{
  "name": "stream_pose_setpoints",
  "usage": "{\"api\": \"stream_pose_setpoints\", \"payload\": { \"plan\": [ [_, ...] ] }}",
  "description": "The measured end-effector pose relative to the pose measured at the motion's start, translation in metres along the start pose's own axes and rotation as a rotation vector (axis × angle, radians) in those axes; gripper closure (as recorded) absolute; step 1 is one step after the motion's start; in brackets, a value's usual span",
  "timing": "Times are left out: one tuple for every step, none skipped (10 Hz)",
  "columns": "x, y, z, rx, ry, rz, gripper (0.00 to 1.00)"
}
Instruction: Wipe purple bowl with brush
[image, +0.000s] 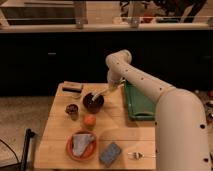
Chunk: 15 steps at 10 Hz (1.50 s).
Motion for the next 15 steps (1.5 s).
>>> {"api": "stream_pose_setpoints", "payload": {
  "plan": [
    [-0.007,-0.004,0.002,-0.002,0.001,-0.014,0.95],
    [-0.014,-0.006,0.003,-0.006,-0.001,-0.033,0.95],
    [-0.021,-0.007,0.005,-0.008,-0.003,-0.048,0.95],
    [-0.031,-0.004,0.007,-0.015,-0.005,-0.073,0.95],
    [-0.044,0.000,0.009,-0.022,-0.010,-0.104,0.95],
    [-0.053,0.009,0.011,-0.028,-0.019,-0.126,0.95],
    [-0.058,0.023,0.013,-0.035,-0.025,-0.144,0.95],
    [-0.058,0.036,0.014,-0.040,-0.033,-0.147,0.95],
    [-0.058,0.045,0.015,-0.045,-0.039,-0.145,0.95],
    [-0.054,0.052,0.016,-0.050,-0.044,-0.137,0.95],
    [-0.042,0.058,0.017,-0.052,-0.046,-0.113,0.95],
    [-0.029,0.063,0.017,-0.052,-0.045,-0.086,0.95],
    [-0.020,0.065,0.016,-0.052,-0.045,-0.068,0.95],
    [-0.012,0.065,0.016,-0.051,-0.043,-0.050,0.95],
    [-0.006,0.061,0.016,-0.047,-0.041,-0.031,0.95]
  ]
}}
